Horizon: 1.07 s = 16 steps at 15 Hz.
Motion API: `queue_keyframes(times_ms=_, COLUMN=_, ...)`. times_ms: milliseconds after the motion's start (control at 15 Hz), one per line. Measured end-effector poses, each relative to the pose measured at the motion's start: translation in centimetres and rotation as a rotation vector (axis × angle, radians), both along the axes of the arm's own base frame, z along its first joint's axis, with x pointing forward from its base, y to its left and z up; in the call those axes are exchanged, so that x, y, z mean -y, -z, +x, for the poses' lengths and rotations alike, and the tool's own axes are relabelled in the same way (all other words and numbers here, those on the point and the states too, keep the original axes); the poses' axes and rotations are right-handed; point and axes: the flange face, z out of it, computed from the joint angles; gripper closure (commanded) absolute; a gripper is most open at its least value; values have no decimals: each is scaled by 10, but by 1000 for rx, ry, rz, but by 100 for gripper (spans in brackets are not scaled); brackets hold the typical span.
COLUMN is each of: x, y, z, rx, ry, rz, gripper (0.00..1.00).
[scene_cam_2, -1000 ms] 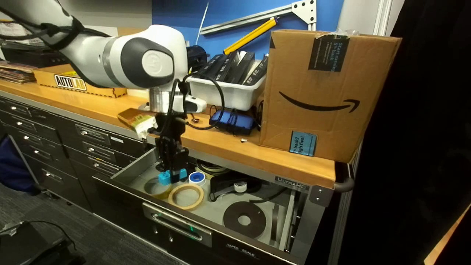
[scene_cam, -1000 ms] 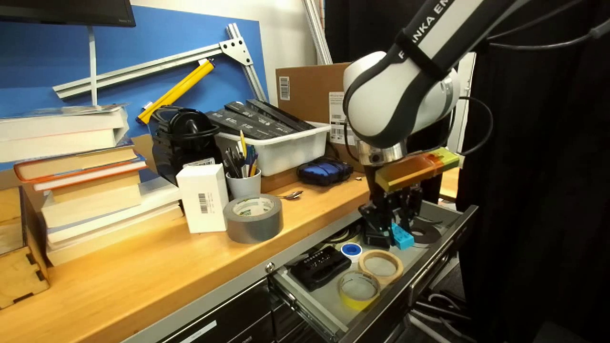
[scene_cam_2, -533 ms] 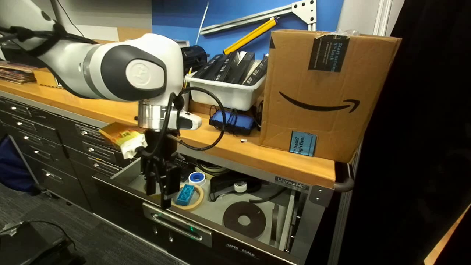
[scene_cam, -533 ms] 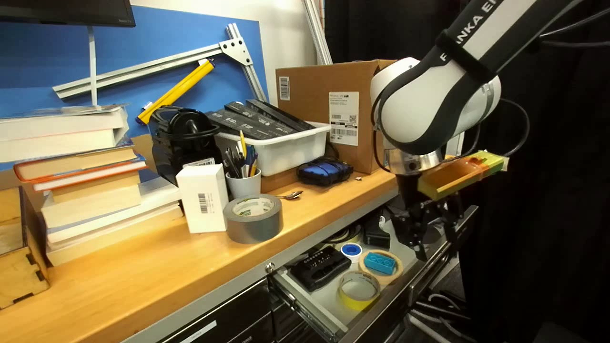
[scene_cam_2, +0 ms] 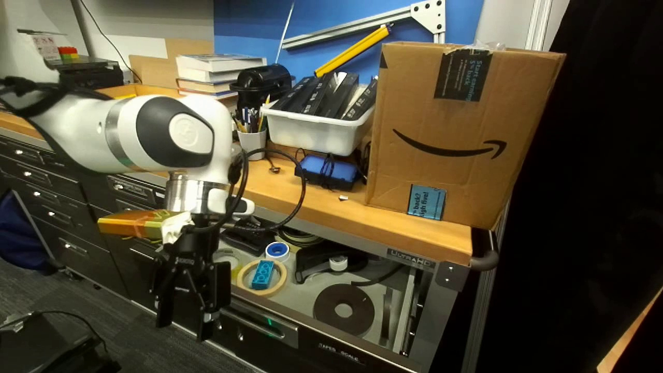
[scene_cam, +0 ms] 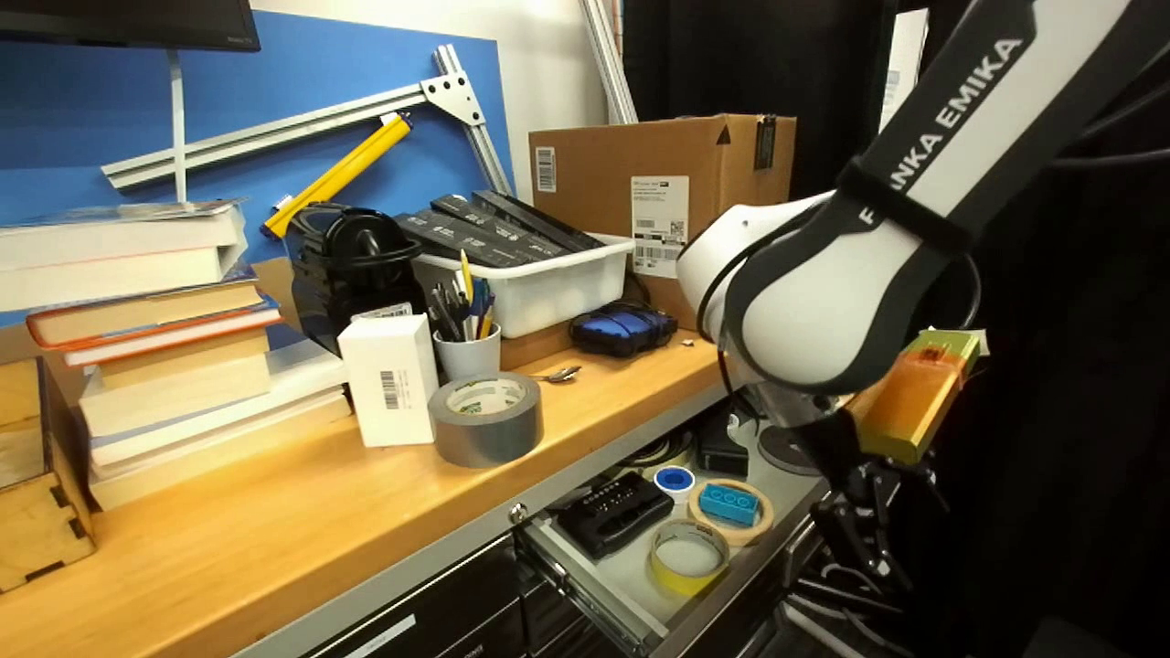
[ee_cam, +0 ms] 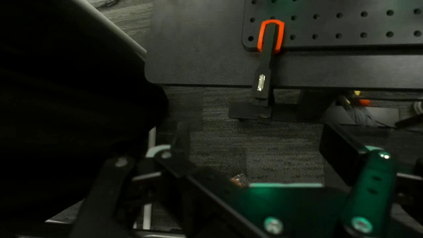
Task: Put the LEGO block in the open drawer and close it
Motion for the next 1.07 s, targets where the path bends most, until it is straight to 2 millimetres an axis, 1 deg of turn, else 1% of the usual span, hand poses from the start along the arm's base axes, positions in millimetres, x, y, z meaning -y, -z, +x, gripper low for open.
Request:
queue_keyframes(times_ms=200, x=-33, y=30, z=-2, rx=12, ry=-41, rz=-117, gripper=0)
queue_keyframes(times_ms=333, x=-55, y=42, z=4, rx=92, ry=-5, rz=-143, gripper=0)
queue_keyframes(times_ms=400, x=-64, y=44, z=11, rx=144, ry=22, rz=-147, gripper=0)
queue_keyframes(times_ms=533, x=-75, y=44, z=19, rx=214, ry=55, rz=-164, gripper=0)
queue_keyframes(times_ms=600, x=-81, y=41, z=27, rx=265, ry=74, rz=-170, gripper=0)
queue_keyframes(times_ms=867, x=-103, y=32, z=64, rx=464, ry=131, rz=-186, gripper=0)
queue_keyframes(times_ms=1067, x=-119, y=32, z=94, rx=623, ry=129, rz=-227, gripper=0)
